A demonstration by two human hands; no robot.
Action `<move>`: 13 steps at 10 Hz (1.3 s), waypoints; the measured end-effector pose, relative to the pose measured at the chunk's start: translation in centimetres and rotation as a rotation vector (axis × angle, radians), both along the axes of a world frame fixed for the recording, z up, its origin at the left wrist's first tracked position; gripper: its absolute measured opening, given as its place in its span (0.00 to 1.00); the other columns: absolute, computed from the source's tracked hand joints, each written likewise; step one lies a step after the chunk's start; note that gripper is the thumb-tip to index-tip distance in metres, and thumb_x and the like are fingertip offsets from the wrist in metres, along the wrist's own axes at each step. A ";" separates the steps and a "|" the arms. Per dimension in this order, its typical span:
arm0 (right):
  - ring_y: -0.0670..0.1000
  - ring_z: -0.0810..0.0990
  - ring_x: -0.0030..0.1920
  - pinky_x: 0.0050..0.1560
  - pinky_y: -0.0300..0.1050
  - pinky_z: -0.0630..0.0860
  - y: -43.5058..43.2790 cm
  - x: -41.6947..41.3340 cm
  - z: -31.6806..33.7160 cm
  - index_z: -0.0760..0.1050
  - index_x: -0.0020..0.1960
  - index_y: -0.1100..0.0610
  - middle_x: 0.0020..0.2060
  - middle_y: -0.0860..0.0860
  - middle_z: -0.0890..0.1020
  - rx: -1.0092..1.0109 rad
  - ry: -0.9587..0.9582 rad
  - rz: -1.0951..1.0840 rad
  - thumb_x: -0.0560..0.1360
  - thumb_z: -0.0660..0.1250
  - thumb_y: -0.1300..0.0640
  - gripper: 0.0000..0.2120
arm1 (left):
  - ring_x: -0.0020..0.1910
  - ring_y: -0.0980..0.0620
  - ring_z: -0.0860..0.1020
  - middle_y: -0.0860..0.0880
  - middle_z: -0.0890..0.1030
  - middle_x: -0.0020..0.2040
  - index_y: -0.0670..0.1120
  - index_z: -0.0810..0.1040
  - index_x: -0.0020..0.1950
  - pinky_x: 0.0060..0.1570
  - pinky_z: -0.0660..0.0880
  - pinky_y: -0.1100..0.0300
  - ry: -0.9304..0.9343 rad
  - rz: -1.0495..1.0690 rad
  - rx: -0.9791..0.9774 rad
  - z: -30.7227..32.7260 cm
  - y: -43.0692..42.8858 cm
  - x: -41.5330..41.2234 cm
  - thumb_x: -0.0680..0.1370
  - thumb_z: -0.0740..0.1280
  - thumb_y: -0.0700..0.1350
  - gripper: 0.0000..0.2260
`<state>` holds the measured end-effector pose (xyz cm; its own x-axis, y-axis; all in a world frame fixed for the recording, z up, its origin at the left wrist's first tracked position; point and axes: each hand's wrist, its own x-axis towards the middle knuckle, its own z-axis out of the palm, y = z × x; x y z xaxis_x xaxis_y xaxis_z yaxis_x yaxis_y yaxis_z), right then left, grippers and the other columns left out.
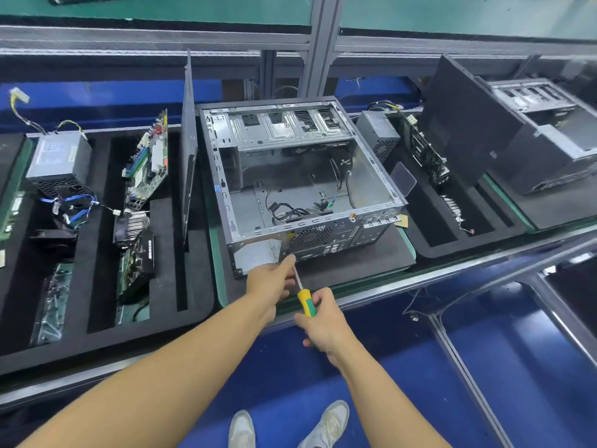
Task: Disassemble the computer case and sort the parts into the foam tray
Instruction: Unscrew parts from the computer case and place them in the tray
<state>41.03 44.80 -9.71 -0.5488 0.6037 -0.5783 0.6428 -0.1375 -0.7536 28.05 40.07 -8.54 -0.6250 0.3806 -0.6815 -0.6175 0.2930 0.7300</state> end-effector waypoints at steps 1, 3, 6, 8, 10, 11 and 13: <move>0.50 0.72 0.35 0.34 0.42 0.76 0.1 0.0 -0.2 0.61 0.51 0.50 0.45 0.52 0.74 0.018 -0.028 0.019 0.78 0.68 0.59 0.14 | 0.40 0.52 0.82 0.48 0.85 0.44 0.43 0.81 0.50 0.44 0.80 0.56 -0.065 0.149 0.026 -0.3 1.2 -0.5 0.75 0.75 0.49 0.11; 0.48 0.70 0.34 0.34 0.42 0.76 0.4 0.2 -0.2 0.62 0.51 0.50 0.43 0.51 0.74 0.069 -0.050 0.065 0.78 0.68 0.57 0.14 | 0.45 0.49 0.83 0.45 0.85 0.46 0.45 0.79 0.49 0.44 0.80 0.57 -0.125 0.248 0.067 -1.0 1.9 -0.3 0.77 0.74 0.44 0.05; 0.49 0.73 0.34 0.30 0.41 0.74 2.9 3.6 0.9 0.69 0.53 0.49 0.41 0.52 0.75 -0.031 -0.050 0.192 0.75 0.65 0.58 0.09 | 0.36 0.50 0.78 0.46 0.76 0.37 0.41 0.74 0.47 0.39 0.77 0.57 -0.214 0.201 0.264 -2.0 1.3 0.1 0.82 0.63 0.39 0.04; 0.50 0.74 0.32 0.29 0.45 0.72 7.2 6.1 1.9 0.71 0.51 0.57 0.36 0.52 0.74 -0.196 0.212 -0.156 0.75 0.67 0.62 0.06 | 0.29 0.51 0.69 0.48 0.72 0.32 0.43 0.72 0.42 0.29 0.66 0.59 -0.223 -0.235 0.180 -1.5 2.9 3.0 0.80 0.58 0.38 0.08; 0.50 0.73 0.28 0.27 0.45 0.72 14.0 7.6 4.2 0.69 0.46 0.58 0.35 0.53 0.73 -0.199 0.350 -0.450 0.80 0.64 0.61 0.05 | 0.28 0.51 0.72 0.46 0.74 0.33 0.40 0.75 0.45 0.29 0.71 0.60 -0.158 -0.642 0.175 1.1 13.1 7.2 0.80 0.58 0.38 0.08; 0.50 0.73 0.27 0.27 0.45 0.73 18.6 8.9 5.5 0.69 0.46 0.59 0.32 0.52 0.75 -0.175 0.379 -0.570 0.82 0.62 0.60 0.06 | 0.33 0.49 0.77 0.43 0.78 0.37 0.37 0.78 0.48 0.39 0.77 0.57 -0.129 -0.642 0.157 1.7 20.4 8.9 0.80 0.61 0.38 0.07; 0.50 0.71 0.29 0.29 0.45 0.72 26.9 12.7 6.8 0.69 0.47 0.59 0.36 0.54 0.72 -0.129 0.344 -0.682 0.82 0.61 0.60 0.05 | 0.35 0.52 0.81 0.45 0.81 0.41 0.42 0.75 0.46 0.39 0.80 0.61 -0.048 -0.447 0.070 1.4 32.8 11.4 0.82 0.63 0.38 0.05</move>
